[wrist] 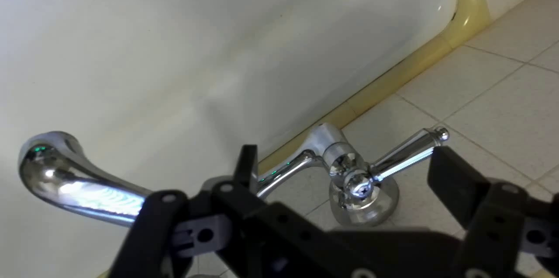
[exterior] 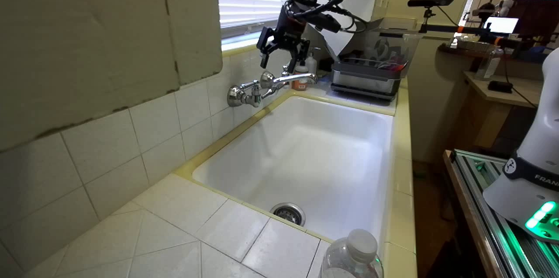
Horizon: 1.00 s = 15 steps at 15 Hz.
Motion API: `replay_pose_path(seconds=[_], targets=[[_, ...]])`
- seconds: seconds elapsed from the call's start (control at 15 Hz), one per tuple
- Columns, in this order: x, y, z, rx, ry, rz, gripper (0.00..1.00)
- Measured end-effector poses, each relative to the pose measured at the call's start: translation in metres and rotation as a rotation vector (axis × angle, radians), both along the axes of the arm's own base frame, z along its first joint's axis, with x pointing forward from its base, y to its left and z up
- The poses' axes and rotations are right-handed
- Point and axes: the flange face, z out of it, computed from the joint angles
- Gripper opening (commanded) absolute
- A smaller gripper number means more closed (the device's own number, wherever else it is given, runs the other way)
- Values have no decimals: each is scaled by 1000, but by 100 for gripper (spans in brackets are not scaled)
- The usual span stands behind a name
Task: Open the kitchen faucet with the left handle
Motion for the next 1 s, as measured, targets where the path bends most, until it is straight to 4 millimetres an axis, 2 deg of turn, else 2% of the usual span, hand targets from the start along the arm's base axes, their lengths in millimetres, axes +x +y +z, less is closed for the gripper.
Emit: replay_pose_path(seconds=[0.33, 1.0], targets=[[16, 12, -9, 18, 5, -6, 100], [18, 13, -9, 20, 4, -9, 100]])
